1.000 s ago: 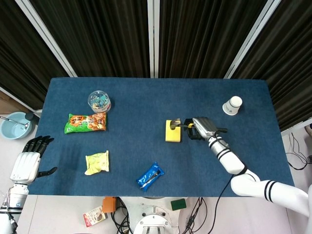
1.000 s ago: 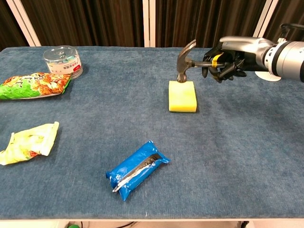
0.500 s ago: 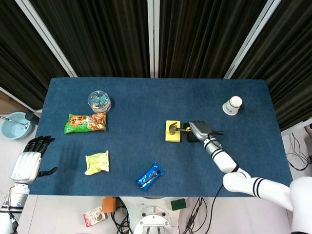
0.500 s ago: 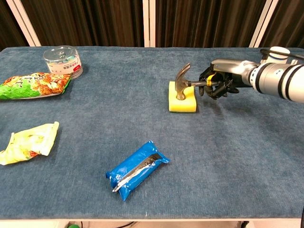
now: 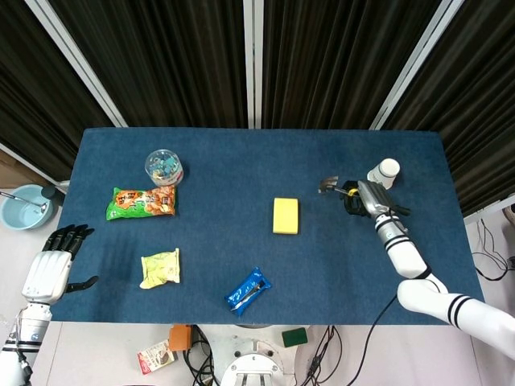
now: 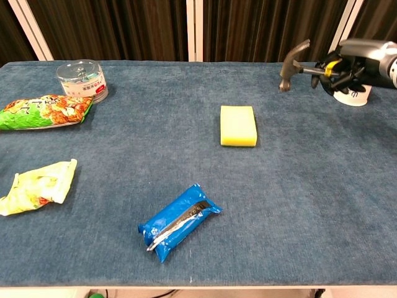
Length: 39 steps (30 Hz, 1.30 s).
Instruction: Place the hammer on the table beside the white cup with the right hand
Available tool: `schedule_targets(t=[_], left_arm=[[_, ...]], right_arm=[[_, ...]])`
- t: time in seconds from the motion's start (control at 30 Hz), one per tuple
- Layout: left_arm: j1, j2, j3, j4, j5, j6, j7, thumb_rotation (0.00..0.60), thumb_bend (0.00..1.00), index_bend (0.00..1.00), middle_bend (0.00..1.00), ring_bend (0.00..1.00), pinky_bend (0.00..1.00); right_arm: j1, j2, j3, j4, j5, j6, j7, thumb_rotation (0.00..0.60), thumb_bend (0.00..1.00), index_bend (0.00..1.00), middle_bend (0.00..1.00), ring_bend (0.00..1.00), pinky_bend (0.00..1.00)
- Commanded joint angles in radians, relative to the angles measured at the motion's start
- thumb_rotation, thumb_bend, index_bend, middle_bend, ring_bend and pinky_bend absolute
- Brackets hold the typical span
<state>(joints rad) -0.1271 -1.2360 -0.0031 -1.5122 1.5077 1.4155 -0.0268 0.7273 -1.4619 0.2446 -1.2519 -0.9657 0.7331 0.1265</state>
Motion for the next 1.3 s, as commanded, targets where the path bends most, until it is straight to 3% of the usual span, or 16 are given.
schedule_targets(t=[0.03,0.2,0.3,0.37,0.43,0.57,0.63,0.73,0.9,1.03,1.13,1.3], left_arm=[[0.0,0.002,0.0,-0.006,-0.003,-0.003,0.008,0.6,0.04,0.16,0.12,0.07,0.11],[0.001,0.006,-0.001,-0.015,-0.006,-0.002,0.015,0.6,0.04,0.16,0.12,0.07,0.11],[0.001,0.008,0.0,-0.017,-0.007,-0.005,0.017,0.6,0.04,0.16,0.12,0.07,0.11],[0.002,0.008,0.0,-0.016,-0.007,-0.004,0.015,0.6,0.04,0.16,0.12,0.07,0.11],[0.003,0.009,0.001,-0.014,-0.007,-0.003,0.013,0.6,0.04,0.16,0.12,0.07,0.11],[0.003,0.01,0.0,-0.011,-0.006,-0.001,0.006,0.6,0.04,0.16,0.12,0.07,0.11],[0.002,0.01,-0.002,-0.009,-0.005,-0.001,0.004,0.6,0.04,0.16,0.12,0.07,0.11],[0.0,0.009,-0.005,-0.006,-0.004,-0.001,-0.001,0.6,0.04,0.16,0.12,0.07,0.11],[-0.002,0.012,-0.014,-0.003,-0.004,0.008,-0.002,0.6,0.04,0.16,0.12,0.07,0.11],[0.008,0.006,-0.026,0.013,0.001,0.051,0.039,0.6,0.04,0.16,0.12,0.07,0.11],[0.018,-0.001,-0.031,0.022,0.007,0.08,0.046,0.6,0.04,0.16,0.12,0.07,0.11],[0.036,-0.006,-0.036,0.032,0.007,0.119,0.056,0.6,0.04,0.16,0.12,0.07,0.11]], right_arm=[[0.027,-0.086,-0.007,0.135,0.011,-0.086,0.037,0.6,1.0,0.82,0.74,0.66,0.74],[0.049,-0.16,-0.002,0.244,-0.022,-0.125,0.075,0.6,1.0,0.74,0.66,0.58,0.65],[0.058,-0.188,-0.003,0.29,-0.037,-0.138,0.08,0.6,1.0,0.65,0.58,0.48,0.57],[0.057,-0.196,-0.002,0.303,-0.049,-0.134,0.084,0.6,0.99,0.53,0.49,0.38,0.48],[0.049,-0.195,-0.001,0.3,-0.061,-0.123,0.092,0.6,0.87,0.34,0.37,0.24,0.37],[0.031,-0.168,0.001,0.268,-0.066,-0.111,0.094,0.6,0.41,0.06,0.15,0.05,0.17],[0.019,-0.142,0.002,0.232,-0.066,-0.098,0.088,0.6,0.24,0.0,0.06,0.0,0.1],[-0.011,-0.086,0.003,0.143,-0.09,-0.039,0.076,0.6,0.13,0.0,0.01,0.0,0.07],[-0.104,0.054,-0.02,-0.076,-0.192,0.172,0.007,0.6,0.17,0.0,0.05,0.0,0.07],[-0.237,0.176,-0.075,-0.245,-0.296,0.435,-0.139,0.6,0.25,0.0,0.1,0.0,0.07],[-0.341,0.237,-0.121,-0.316,-0.35,0.595,-0.201,0.6,0.26,0.0,0.1,0.0,0.07],[-0.491,0.282,-0.201,-0.351,-0.45,0.784,-0.151,0.6,0.26,0.0,0.07,0.0,0.07]])
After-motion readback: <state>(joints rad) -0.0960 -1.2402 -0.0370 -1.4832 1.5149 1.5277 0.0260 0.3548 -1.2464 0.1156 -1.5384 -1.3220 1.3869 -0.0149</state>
